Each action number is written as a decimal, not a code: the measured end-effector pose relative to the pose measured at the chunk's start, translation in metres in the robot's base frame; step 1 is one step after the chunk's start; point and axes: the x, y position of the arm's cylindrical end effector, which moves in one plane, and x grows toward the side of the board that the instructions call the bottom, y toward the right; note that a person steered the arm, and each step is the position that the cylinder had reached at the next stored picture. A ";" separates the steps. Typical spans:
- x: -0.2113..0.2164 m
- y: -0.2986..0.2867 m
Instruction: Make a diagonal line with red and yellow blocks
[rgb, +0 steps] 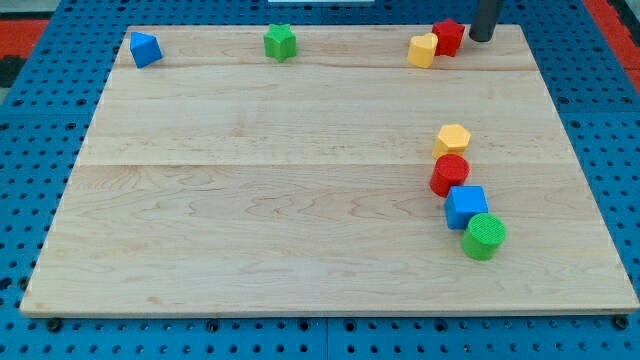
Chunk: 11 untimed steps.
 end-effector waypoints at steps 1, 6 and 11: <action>-0.015 0.001; 0.044 -0.099; 0.189 0.018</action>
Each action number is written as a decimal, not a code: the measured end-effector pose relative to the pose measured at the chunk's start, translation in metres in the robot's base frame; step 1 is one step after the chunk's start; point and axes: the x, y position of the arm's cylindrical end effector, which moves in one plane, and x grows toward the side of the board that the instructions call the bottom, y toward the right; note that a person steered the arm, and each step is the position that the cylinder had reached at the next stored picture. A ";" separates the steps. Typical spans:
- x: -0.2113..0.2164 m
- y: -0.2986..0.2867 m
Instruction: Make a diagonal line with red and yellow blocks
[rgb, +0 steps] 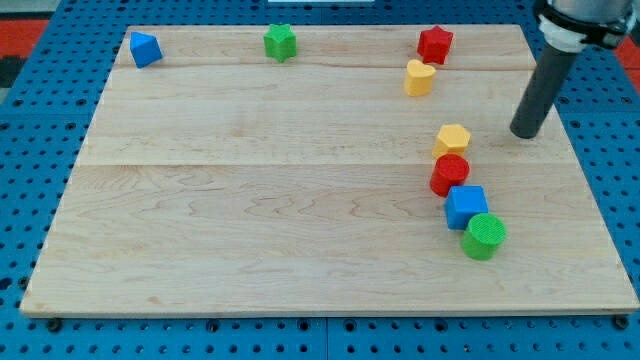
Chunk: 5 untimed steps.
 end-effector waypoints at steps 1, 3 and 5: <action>0.001 -0.047; 0.001 -0.064; 0.044 0.008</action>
